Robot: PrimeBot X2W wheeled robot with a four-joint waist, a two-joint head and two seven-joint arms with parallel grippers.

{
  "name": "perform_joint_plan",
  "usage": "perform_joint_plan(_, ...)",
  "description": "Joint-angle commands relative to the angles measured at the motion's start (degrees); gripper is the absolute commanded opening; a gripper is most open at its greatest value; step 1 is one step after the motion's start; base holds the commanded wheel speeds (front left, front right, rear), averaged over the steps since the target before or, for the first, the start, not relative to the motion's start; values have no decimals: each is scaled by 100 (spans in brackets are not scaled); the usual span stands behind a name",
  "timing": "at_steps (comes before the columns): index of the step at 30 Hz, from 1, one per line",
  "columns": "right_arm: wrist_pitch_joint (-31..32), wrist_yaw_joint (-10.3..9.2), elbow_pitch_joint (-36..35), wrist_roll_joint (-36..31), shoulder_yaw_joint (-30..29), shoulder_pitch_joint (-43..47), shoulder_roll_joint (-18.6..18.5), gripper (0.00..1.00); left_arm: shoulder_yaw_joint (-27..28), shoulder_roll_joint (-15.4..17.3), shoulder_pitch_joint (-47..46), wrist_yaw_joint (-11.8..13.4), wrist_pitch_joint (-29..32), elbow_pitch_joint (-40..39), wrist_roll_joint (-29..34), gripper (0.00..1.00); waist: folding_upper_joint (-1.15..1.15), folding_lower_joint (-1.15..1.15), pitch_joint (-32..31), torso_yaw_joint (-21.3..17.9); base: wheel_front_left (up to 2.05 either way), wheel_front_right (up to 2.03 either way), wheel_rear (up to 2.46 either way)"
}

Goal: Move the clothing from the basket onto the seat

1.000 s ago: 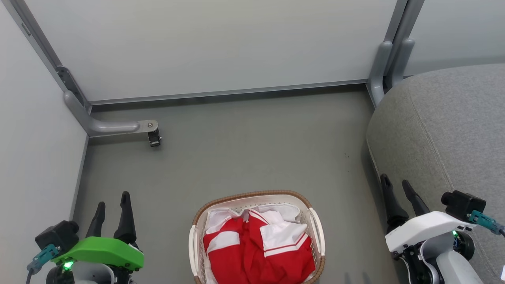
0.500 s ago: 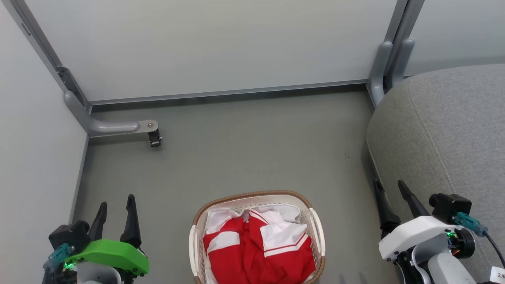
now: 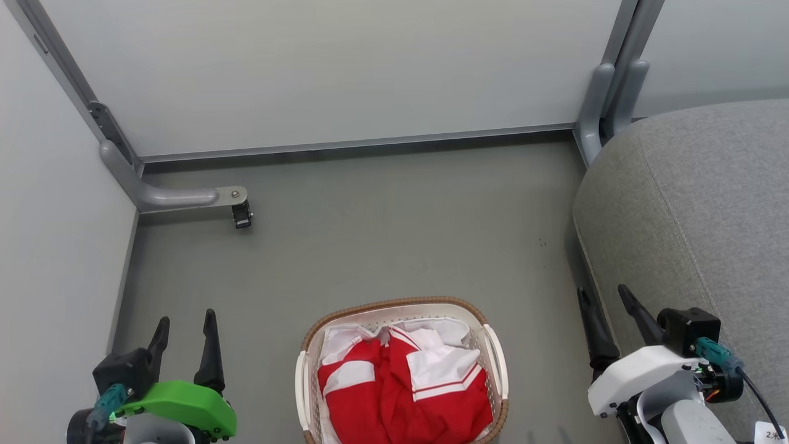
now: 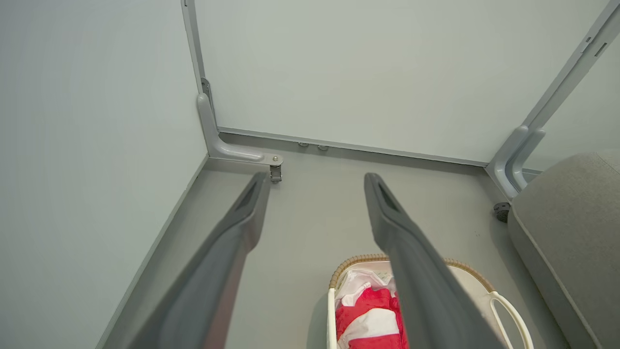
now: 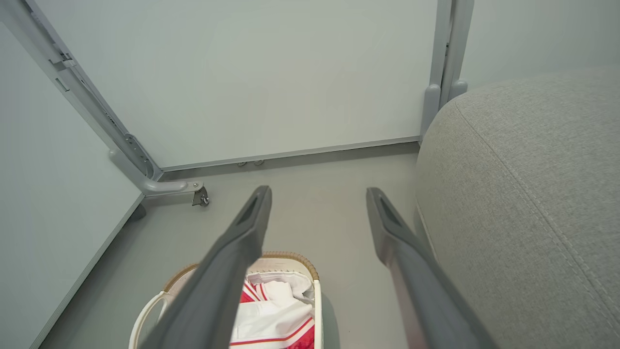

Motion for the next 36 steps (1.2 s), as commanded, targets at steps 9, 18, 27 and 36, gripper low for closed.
perform_joint_plan(9,-149,2,49,-524,-108,-44,55,100,17,-42,38,-26,-140,-11,521,100,0,0,46,-27,0,0,0)
perform_joint_plan(18,-249,1,44,-838,-312,-45,125,100,225,-144,78,-31,-246,36,799,100,0,0,89,-27,0,0,0)
perform_joint_plan(27,-342,0,46,-1229,-251,-130,151,100,200,-211,89,-55,-335,2,1220,100,0,0,208,-35,0,0,0)
perform_joint_plan(36,-415,0,-70,-1545,-167,-468,162,100,-69,-242,-264,-99,-408,171,1281,100,0,0,864,-209,0,0,0)
